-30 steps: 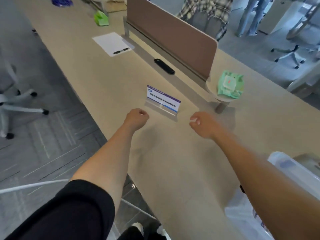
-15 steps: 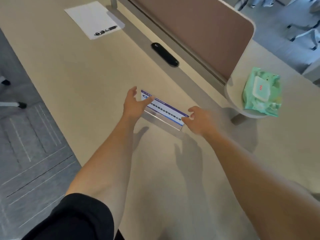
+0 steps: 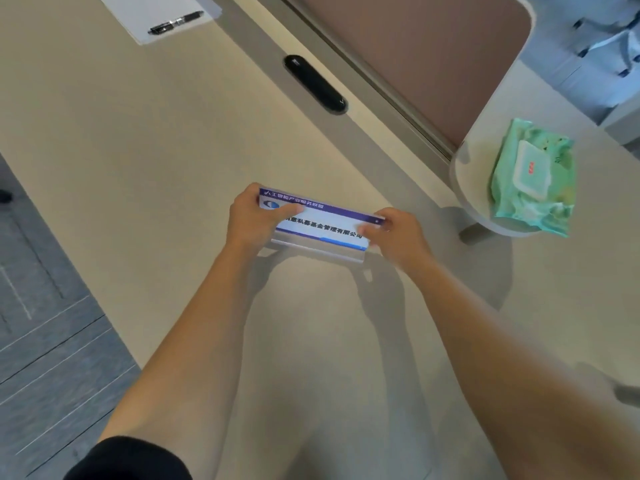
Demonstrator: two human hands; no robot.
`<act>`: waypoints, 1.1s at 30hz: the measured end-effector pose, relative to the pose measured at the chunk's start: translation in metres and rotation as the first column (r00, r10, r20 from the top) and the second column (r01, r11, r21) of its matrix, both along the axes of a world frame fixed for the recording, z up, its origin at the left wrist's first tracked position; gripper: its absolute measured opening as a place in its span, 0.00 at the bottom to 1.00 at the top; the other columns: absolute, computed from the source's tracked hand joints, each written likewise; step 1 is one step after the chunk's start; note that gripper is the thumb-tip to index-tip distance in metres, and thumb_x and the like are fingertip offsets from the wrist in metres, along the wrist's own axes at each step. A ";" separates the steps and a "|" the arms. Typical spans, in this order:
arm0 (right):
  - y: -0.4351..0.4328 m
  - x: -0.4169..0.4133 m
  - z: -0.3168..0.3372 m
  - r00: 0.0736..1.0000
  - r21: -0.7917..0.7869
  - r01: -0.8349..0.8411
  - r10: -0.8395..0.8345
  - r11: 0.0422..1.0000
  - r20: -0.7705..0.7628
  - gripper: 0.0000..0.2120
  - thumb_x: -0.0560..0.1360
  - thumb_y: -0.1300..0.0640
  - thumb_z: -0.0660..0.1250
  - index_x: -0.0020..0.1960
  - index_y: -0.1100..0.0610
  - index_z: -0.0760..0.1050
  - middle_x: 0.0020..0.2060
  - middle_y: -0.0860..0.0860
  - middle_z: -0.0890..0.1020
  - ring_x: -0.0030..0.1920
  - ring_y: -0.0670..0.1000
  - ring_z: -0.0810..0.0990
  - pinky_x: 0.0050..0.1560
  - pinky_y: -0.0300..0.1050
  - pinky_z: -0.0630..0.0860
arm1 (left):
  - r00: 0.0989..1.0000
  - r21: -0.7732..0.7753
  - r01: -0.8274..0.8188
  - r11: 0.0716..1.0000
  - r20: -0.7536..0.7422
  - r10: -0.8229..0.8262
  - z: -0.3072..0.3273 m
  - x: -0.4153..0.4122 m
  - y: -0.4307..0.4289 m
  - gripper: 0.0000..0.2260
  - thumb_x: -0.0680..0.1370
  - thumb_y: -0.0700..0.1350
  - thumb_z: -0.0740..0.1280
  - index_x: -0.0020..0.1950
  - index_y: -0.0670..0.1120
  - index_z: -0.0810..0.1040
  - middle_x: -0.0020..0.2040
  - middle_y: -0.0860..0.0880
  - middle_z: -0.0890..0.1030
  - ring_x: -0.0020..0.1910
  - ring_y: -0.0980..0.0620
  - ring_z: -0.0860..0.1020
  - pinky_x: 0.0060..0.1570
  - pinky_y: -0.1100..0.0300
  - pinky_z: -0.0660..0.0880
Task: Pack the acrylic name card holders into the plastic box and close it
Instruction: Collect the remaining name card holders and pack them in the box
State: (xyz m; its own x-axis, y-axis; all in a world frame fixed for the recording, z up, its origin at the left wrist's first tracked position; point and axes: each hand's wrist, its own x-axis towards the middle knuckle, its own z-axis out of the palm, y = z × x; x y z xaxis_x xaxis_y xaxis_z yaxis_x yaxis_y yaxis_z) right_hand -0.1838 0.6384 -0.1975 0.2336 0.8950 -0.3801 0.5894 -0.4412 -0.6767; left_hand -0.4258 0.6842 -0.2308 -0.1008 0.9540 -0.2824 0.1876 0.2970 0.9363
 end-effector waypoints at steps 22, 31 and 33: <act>-0.099 0.043 0.118 0.781 -0.017 0.461 -0.415 0.887 -0.466 0.30 0.58 0.30 0.75 0.50 0.47 0.73 0.51 0.50 0.82 0.44 0.53 0.83 0.50 0.58 0.82 | 0.951 -0.001 0.156 0.988 0.272 -0.150 0.132 0.097 -0.181 0.16 0.77 0.56 0.68 0.41 0.45 0.70 0.38 0.51 0.73 0.31 0.61 0.69 0.34 0.70 0.66; -0.229 0.085 0.211 0.826 0.174 0.318 -0.182 0.932 -0.533 0.10 0.74 0.51 0.72 0.53 0.50 0.74 0.46 0.48 0.78 0.40 0.53 0.78 0.46 0.54 0.76 | 0.546 -0.068 0.819 0.570 0.397 -0.737 0.198 0.119 -0.296 0.36 0.61 0.58 0.78 0.65 0.73 0.67 0.74 0.46 0.65 0.73 0.50 0.66 0.67 0.46 0.70; -0.256 0.090 0.224 0.822 0.207 0.304 -0.147 0.930 -0.550 0.14 0.73 0.53 0.72 0.58 0.52 0.75 0.48 0.49 0.78 0.42 0.52 0.78 0.43 0.49 0.78 | 0.520 -0.039 0.837 0.545 0.363 -0.773 0.207 0.129 -0.321 0.37 0.60 0.57 0.79 0.62 0.77 0.66 0.73 0.43 0.64 0.68 0.49 0.73 0.68 0.45 0.69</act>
